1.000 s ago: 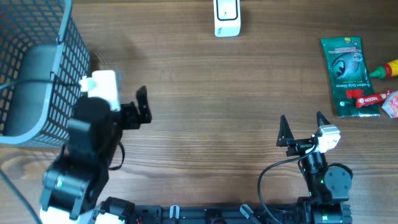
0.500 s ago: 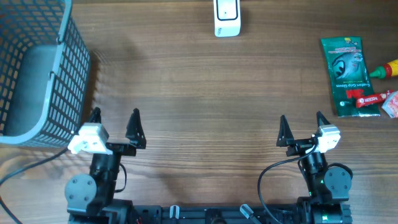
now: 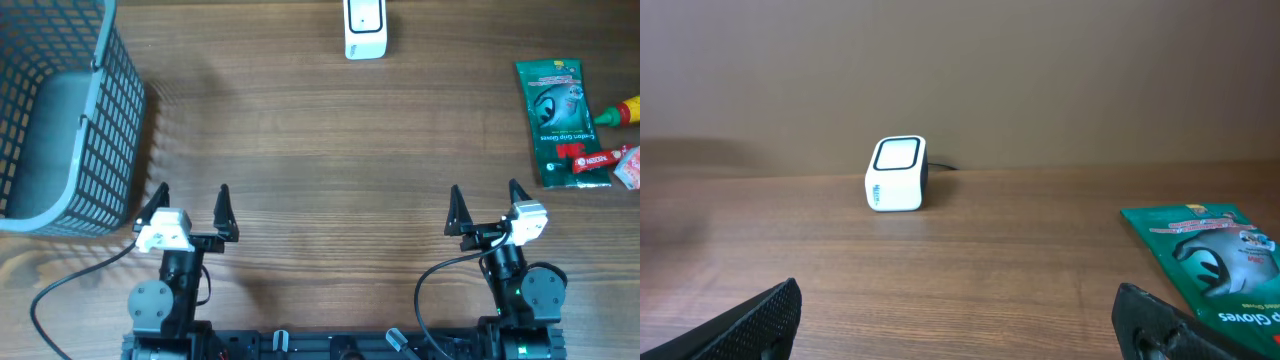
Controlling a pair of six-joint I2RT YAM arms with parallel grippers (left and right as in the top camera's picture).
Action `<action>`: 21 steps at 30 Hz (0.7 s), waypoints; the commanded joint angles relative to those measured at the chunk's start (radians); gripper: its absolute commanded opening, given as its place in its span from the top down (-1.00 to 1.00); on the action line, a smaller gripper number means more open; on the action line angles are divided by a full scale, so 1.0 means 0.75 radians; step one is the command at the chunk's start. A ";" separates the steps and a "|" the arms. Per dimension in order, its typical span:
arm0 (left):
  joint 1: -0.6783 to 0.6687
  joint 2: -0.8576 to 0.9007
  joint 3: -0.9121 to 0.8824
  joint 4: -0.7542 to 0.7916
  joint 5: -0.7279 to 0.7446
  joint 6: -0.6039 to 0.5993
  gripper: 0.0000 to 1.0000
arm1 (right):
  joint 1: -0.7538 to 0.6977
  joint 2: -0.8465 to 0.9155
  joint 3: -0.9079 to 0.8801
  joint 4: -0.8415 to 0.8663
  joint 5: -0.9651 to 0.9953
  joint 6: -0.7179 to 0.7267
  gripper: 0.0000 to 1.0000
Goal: Scan the item barcode
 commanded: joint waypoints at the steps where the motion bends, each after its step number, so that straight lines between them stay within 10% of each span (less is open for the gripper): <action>1: 0.033 -0.014 -0.097 0.023 0.018 0.026 -1.00 | 0.006 -0.012 -0.002 0.007 0.025 -0.013 -0.99; 21: 0.034 -0.014 -0.108 -0.043 0.016 0.025 -1.00 | 0.006 -0.012 -0.002 0.007 0.024 -0.012 -1.00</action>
